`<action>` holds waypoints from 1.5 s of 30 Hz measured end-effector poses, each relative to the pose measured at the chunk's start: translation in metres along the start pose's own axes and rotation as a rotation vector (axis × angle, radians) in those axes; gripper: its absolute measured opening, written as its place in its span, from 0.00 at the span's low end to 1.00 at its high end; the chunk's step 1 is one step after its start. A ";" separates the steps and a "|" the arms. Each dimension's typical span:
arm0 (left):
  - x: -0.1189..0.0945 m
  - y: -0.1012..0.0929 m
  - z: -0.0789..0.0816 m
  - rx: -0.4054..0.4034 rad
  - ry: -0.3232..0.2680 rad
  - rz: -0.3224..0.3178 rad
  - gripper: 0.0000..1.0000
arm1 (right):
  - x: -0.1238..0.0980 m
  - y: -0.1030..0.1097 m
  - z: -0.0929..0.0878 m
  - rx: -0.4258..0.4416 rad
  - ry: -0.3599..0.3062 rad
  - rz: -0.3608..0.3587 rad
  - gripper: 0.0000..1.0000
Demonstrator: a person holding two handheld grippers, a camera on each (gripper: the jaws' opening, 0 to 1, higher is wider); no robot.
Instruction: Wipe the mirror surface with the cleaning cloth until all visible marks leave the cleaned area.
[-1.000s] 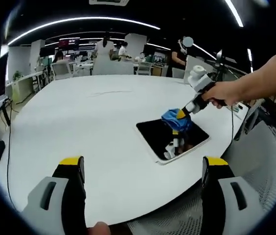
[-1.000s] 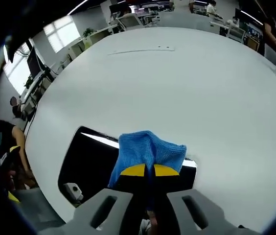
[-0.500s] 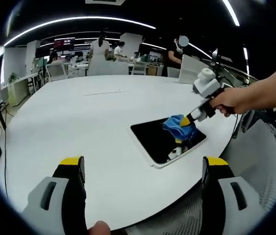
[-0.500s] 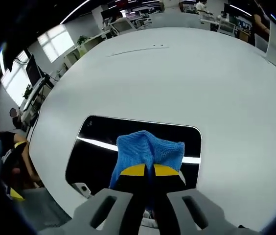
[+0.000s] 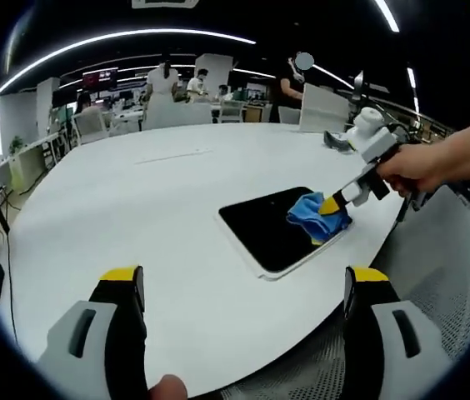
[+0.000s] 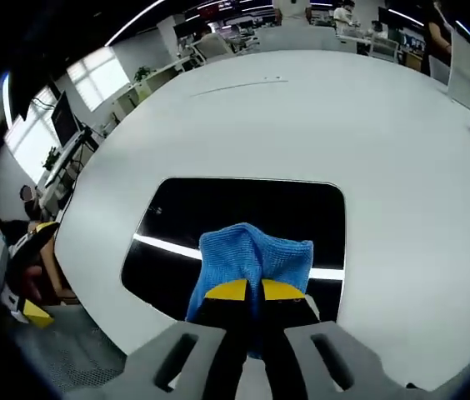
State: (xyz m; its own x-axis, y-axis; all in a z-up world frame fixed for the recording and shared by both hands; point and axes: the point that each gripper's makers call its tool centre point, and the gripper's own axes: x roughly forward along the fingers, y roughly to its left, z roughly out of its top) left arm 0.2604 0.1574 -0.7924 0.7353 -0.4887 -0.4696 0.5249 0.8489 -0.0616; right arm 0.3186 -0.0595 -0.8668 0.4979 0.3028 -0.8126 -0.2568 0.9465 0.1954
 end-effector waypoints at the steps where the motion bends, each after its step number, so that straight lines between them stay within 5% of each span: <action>1: 0.000 0.001 0.001 0.002 -0.004 0.006 0.99 | -0.001 0.001 -0.001 -0.002 -0.001 0.000 0.00; 19: 0.000 0.009 0.002 -0.028 -0.024 0.036 0.99 | -0.012 0.003 -0.019 0.029 0.020 -0.005 0.00; 32: 0.000 0.011 0.000 -0.032 -0.024 0.038 0.99 | -0.010 0.003 -0.019 -0.050 0.015 0.014 0.00; 45: 0.002 0.012 -0.002 -0.020 -0.002 0.046 0.99 | -0.019 -0.012 -0.023 0.005 0.021 0.038 0.00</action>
State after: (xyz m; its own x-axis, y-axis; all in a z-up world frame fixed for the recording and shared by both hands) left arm 0.2671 0.1670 -0.7961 0.7594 -0.4494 -0.4705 0.4819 0.8744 -0.0573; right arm 0.2932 -0.0794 -0.8666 0.4707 0.3361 -0.8158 -0.2711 0.9350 0.2288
